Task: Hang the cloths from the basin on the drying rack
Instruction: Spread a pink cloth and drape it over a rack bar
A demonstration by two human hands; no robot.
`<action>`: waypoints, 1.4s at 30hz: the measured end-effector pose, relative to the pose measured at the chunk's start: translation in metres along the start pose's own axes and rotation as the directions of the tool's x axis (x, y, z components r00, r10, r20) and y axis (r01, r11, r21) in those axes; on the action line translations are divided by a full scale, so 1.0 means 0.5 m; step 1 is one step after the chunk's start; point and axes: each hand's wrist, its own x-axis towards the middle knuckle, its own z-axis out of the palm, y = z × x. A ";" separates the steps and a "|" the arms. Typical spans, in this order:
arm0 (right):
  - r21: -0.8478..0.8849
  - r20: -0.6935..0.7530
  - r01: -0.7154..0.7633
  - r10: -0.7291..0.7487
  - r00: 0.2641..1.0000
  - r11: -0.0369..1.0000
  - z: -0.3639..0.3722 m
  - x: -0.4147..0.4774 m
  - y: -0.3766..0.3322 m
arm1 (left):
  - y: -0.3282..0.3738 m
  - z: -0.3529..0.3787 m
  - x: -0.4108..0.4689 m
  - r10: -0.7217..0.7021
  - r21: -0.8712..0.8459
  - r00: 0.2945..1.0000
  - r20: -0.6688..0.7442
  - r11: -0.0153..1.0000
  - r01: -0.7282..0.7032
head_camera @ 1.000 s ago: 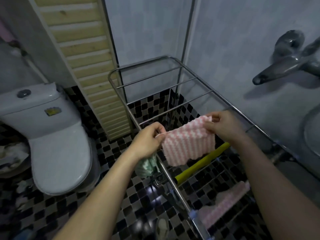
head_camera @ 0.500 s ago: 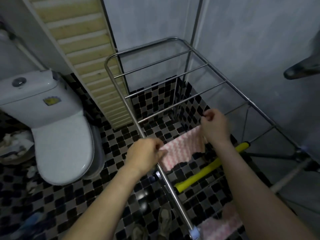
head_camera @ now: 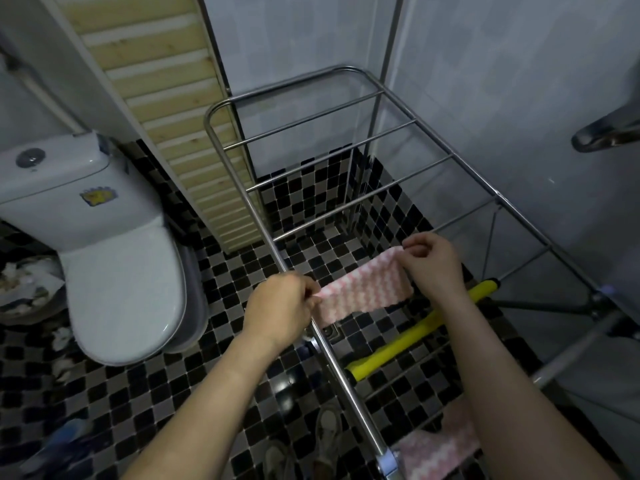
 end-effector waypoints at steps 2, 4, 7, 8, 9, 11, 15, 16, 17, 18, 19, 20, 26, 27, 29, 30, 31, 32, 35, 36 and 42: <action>-0.127 0.008 0.074 -0.073 0.997 0.989 -0.001 0.003 0.004 | 0.002 0.001 -0.004 0.047 0.070 0.999 -0.004 0.996 -0.047; -0.283 0.014 0.165 -0.168 0.986 0.945 0.000 0.003 0.013 | 0.005 0.002 -0.008 0.070 0.118 0.998 0.007 0.990 -0.071; -0.452 -0.007 0.253 -0.288 0.958 0.855 0.006 0.003 0.019 | 0.007 0.001 -0.009 0.052 0.110 0.999 0.009 0.992 -0.053; -0.494 -0.007 0.265 -0.308 0.951 0.828 0.007 0.001 0.018 | 0.008 0.001 -0.009 0.043 0.104 0.999 0.012 0.994 -0.044; -0.526 -0.007 0.263 -0.314 0.950 0.809 0.009 0.000 0.017 | 0.009 0.000 -0.010 0.030 0.094 0.999 0.022 0.995 -0.032; -0.569 -0.003 0.234 -0.287 0.958 0.788 0.009 0.000 0.015 | 0.008 -0.004 -0.011 -0.005 0.010 0.998 0.068 1.000 0.004; -0.384 0.038 0.148 -0.145 0.989 0.911 -0.010 -0.029 -0.031 | -0.009 -0.056 -0.025 -0.105 -0.466 0.967 0.234 0.861 0.206; -0.217 0.108 0.101 -0.079 0.991 0.971 -0.018 -0.047 -0.055 | -0.016 -0.077 -0.033 -0.107 -0.622 0.953 0.283 0.736 0.268; -0.020 0.229 0.041 -0.036 0.973 0.999 -0.026 -0.069 -0.078 | -0.023 -0.096 -0.043 -0.086 -0.746 0.942 0.324 0.589 0.310; 0.140 0.375 -0.033 -0.022 0.927 0.990 -0.032 -0.097 -0.104 | -0.031 -0.115 -0.054 -0.054 -0.835 0.939 0.341 0.441 0.328; 0.218 0.512 -0.091 -0.035 0.858 0.972 -0.035 -0.124 -0.124 | -0.039 -0.128 -0.062 -0.017 -0.894 0.941 0.338 0.307 0.326; 0.242 0.621 -0.107 -0.069 0.781 0.964 -0.030 -0.151 -0.144 | -0.047 -0.145 -0.074 0.018 -0.931 0.949 0.315 0.197 0.306; 0.223 0.830 -0.035 -0.171 0.530 0.974 0.049 -0.248 -0.194 | -0.051 -0.175 -0.110 0.072 -0.972 0.976 0.203 -0.107 0.210; 0.236 0.811 -0.013 -0.189 0.554 0.972 0.063 -0.265 -0.203 | -0.056 -0.181 -0.120 0.048 -0.974 0.982 0.185 -0.120 0.190; 0.285 0.738 -0.018 -0.207 0.643 0.958 0.083 -0.281 -0.211 | -0.064 -0.188 -0.133 -0.015 -0.986 0.989 0.147 -0.084 0.145; 0.311 0.701 -0.029 -0.208 0.682 0.950 0.089 -0.288 -0.217 | -0.071 -0.191 -0.139 -0.039 -0.992 0.992 0.121 -0.027 0.120; 0.328 0.676 -0.028 -0.214 0.705 0.944 0.093 -0.299 -0.226 | -0.082 -0.196 -0.148 -0.048 -0.993 0.994 0.094 0.065 0.097; 0.342 0.664 -0.020 -0.226 0.713 0.939 0.096 -0.307 -0.234 | -0.093 -0.200 -0.155 -0.045 -0.980 0.996 0.076 0.181 0.083; 0.346 0.629 0.042 -0.265 0.731 0.937 0.104 -0.336 -0.263 | -0.130 -0.216 -0.180 0.011 -0.875 0.994 0.108 0.476 0.090; 0.350 0.607 0.056 -0.271 0.747 0.935 0.105 -0.340 -0.270 | -0.138 -0.220 -0.185 0.033 -0.850 0.989 0.145 0.515 0.108; 0.298 0.598 0.181 -0.331 0.730 0.937 0.089 -0.358 -0.325 | -0.196 -0.255 -0.206 0.057 -0.869 0.988 0.144 0.485 0.098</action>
